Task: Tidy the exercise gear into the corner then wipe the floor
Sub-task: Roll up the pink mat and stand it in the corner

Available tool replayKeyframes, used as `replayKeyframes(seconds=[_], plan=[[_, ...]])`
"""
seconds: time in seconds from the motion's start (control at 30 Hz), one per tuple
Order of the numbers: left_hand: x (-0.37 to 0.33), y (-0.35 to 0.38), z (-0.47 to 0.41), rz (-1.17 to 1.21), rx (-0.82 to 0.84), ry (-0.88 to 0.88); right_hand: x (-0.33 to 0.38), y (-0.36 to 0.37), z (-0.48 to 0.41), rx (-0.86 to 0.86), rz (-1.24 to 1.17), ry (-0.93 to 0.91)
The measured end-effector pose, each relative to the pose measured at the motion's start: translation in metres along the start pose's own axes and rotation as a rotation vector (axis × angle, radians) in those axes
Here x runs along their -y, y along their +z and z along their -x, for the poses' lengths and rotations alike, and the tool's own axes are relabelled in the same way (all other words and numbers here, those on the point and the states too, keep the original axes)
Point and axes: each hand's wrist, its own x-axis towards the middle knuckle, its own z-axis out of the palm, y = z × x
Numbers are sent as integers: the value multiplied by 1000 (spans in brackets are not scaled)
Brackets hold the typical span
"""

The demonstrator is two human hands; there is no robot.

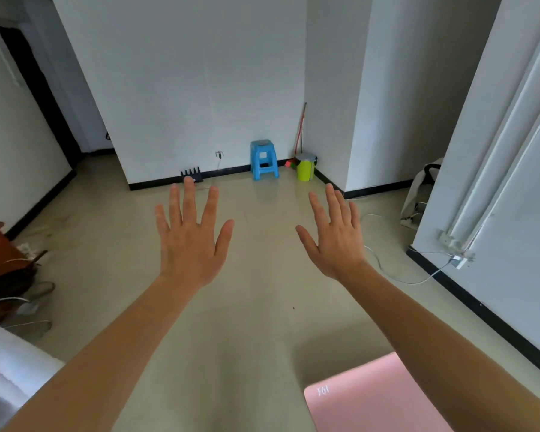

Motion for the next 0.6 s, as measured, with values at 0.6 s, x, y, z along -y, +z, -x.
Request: replayKeyframes(seconds=[0.6], plan=[[-165, 304, -358, 478, 80, 737, -179, 124, -185, -63, 340, 662]])
